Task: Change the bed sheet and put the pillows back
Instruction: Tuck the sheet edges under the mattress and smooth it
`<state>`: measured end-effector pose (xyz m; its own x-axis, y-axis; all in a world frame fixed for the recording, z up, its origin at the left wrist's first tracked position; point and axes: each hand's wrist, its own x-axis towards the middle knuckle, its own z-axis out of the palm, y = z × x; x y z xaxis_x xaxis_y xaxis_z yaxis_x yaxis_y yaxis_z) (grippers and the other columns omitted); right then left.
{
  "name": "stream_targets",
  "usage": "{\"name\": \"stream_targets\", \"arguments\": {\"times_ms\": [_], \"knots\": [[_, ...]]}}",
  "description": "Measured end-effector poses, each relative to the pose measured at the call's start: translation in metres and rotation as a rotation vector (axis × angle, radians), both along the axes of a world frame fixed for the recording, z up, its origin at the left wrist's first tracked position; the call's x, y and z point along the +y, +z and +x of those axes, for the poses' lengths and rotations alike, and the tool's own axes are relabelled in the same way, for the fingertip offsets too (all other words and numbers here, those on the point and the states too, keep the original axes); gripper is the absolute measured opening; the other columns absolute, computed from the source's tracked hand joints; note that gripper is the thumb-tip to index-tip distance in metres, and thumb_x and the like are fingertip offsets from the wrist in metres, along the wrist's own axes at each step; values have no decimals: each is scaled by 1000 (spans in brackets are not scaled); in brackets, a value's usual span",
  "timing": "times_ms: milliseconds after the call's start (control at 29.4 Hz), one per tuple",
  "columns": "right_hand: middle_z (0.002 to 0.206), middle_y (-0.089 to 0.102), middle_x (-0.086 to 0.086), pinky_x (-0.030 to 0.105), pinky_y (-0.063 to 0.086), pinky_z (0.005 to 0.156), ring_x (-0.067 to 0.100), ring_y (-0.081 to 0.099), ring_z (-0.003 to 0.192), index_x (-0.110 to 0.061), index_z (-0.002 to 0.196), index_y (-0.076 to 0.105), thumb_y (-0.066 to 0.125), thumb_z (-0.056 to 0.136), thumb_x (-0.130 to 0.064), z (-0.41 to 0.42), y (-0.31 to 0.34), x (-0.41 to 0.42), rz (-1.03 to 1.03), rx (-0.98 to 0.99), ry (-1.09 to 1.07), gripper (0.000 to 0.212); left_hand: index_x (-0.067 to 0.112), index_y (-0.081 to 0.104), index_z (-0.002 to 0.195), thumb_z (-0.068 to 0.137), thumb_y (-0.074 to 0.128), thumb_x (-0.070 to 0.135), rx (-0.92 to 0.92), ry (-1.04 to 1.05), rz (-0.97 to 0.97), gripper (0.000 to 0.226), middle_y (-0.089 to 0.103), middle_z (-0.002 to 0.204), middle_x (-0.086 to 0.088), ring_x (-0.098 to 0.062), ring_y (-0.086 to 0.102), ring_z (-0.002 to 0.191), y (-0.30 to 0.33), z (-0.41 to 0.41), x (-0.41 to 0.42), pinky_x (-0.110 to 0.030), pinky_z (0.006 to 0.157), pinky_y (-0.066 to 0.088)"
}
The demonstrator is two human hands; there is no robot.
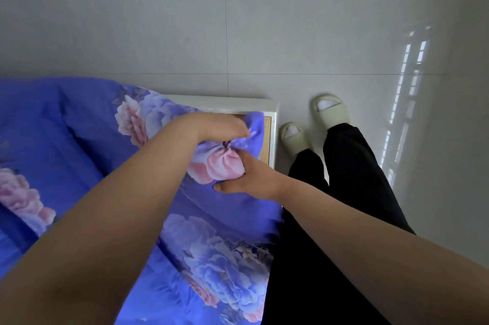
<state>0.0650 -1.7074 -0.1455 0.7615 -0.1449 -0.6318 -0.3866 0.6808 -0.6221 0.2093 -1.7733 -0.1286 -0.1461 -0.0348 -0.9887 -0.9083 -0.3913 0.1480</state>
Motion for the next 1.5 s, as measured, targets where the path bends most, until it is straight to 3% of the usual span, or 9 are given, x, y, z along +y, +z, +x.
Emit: {"name": "stream_targets", "arguments": {"times_ms": [102, 170, 306, 442, 612, 850, 1088, 1326, 1496], "knots": [[117, 65, 1, 20, 46, 97, 7, 59, 107, -15, 119, 61, 74, 76, -5, -5, -3, -2, 271, -121, -69, 47, 15, 60, 108, 96, 35, 32, -119, -97, 203, 33, 61, 110, -9, -23, 55, 92, 2, 1, 7, -31, 73, 40], [106, 69, 0, 22, 48, 91, 10, 63, 97, -16, 109, 66, 75, 74, -8, -8, -16, -7, 321, -87, -179, 37, 11, 54, 126, 102, 27, 35, -175, -86, 78, 43, 53, 132, -13, -26, 52, 114, -1, 8, 5, -32, 85, 39], [99, 62, -8, 4, 46, 67, 3, 60, 85, -13, 121, 51, 82, 72, -29, -16, -54, -25, -19, 457, -365, 60, 19, 56, 123, 97, 24, 57, -274, 36, -350, 56, 52, 136, -9, -27, 48, 125, -17, 18, 0, -37, 102, 35], [132, 42, 3, 34, 45, 93, 20, 51, 117, -17, 135, 34, 74, 67, -61, -33, -82, -42, -221, 771, -67, 90, 27, 46, 132, 88, 53, 44, -331, 37, -765, 48, 43, 138, 0, -25, 38, 127, -25, 18, 25, -39, 102, 32], [132, 43, 6, 40, 44, 91, 26, 51, 117, -20, 134, 34, 66, 77, -55, -29, -60, -46, -481, 740, -33, 74, 28, 33, 144, 85, 60, 39, -430, 77, -811, 65, 28, 152, 1, -24, 23, 140, -21, -12, 73, -47, 114, 19], [83, 70, -6, 29, 48, 76, 18, 64, 81, -23, 89, 56, 56, 87, -27, -40, 28, -95, -427, 696, 27, 5, 11, 56, 127, 89, 58, 17, -333, 627, -912, 39, 60, 119, -13, -31, 49, 117, 40, -28, 45, -36, 100, 36], [57, 68, -9, 13, 47, 51, 3, 61, 48, -18, 78, 59, 57, 90, -18, 20, 151, -173, -472, 490, -95, 12, 13, 55, 127, 93, 53, 20, -329, 851, -977, 35, 59, 126, -9, -27, 49, 121, 123, 4, 0, -39, 101, 40], [74, 74, -4, 15, 47, 59, 7, 66, 60, -16, 87, 63, 57, 91, -25, 65, 226, -288, -538, 397, 205, 12, 10, 57, 119, 92, 51, 12, -265, 1205, -795, 28, 62, 121, -8, -22, 56, 115, 168, 48, -53, -35, 103, 41], [79, 74, -4, 34, 52, 81, 12, 69, 73, -16, 90, 64, 56, 91, -26, 129, 272, -374, -652, 347, 322, 12, 5, 58, 121, 92, 54, 12, -385, 1508, -768, 30, 63, 120, -12, -24, 59, 112, 192, 70, -90, -30, 100, 42]]}}
